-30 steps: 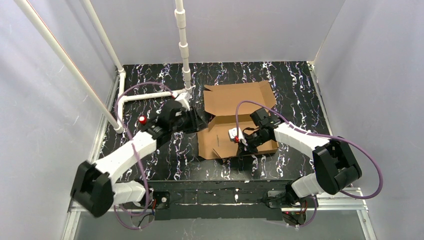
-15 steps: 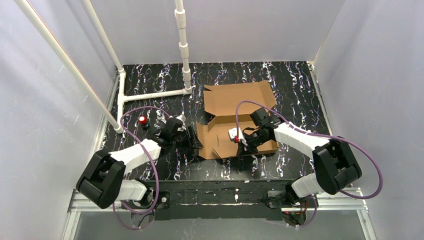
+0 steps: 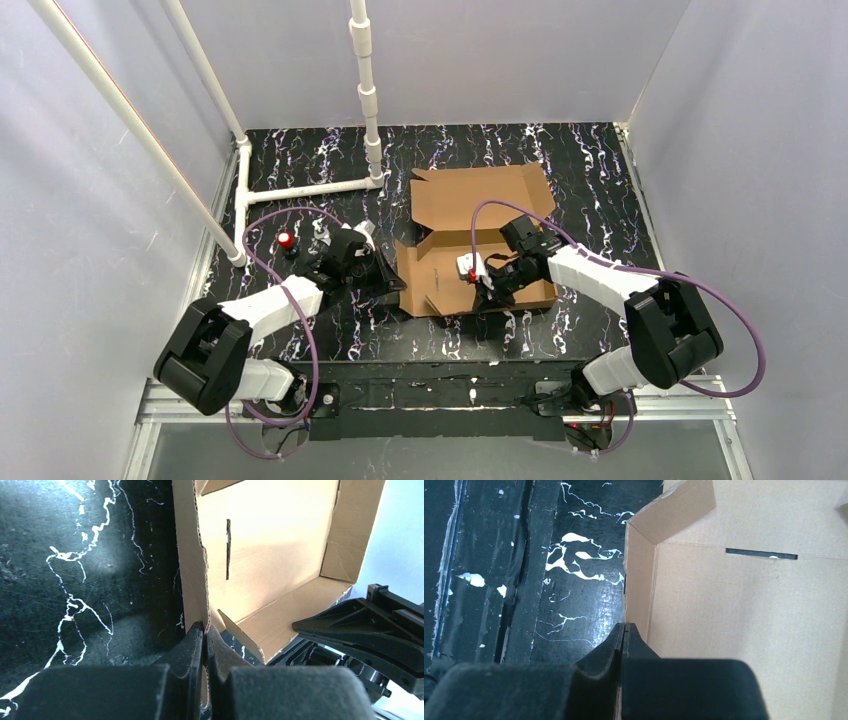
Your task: Fold the paper box
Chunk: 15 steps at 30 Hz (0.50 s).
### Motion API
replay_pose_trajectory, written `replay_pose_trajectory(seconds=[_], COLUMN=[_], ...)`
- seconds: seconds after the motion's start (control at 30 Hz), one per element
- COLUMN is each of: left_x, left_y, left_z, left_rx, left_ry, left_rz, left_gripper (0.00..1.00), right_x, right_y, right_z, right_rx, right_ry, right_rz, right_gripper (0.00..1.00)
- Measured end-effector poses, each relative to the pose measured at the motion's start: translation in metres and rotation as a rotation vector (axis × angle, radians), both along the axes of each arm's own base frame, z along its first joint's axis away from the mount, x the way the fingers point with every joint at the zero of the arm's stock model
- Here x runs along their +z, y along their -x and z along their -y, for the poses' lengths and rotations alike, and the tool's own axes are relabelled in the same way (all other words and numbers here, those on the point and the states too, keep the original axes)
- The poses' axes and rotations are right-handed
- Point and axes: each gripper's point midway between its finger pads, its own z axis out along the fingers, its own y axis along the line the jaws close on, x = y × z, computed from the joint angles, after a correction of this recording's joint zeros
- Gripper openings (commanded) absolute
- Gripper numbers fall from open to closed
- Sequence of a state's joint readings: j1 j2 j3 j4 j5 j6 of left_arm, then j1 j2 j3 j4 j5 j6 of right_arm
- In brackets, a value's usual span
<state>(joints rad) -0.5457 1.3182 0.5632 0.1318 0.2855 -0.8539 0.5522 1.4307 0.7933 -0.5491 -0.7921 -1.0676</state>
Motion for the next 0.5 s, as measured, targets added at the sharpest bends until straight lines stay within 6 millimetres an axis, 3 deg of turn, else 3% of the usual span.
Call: replay_pose_trajectory(seconds=[0.27, 0.4, 0.5], left_x=[0.022, 0.048, 0.058], left_y=[-0.002, -0.006, 0.002], left_z=[0.017, 0.038, 0.053], left_rx=[-0.039, -0.071, -0.118], left_ry=[0.04, 0.099, 0.127], left_rz=[0.052, 0.107, 0.124], left_gripper=[0.0, 0.0, 0.0], right_x=[-0.002, -0.003, -0.002], right_y=[0.004, 0.004, 0.002], right_z=[-0.001, -0.001, -0.004], right_rx=[-0.03, -0.044, -0.05], right_ry=[0.025, 0.036, 0.029], right_rz=[-0.04, -0.052, -0.042], right_gripper=[0.01, 0.01, 0.01])
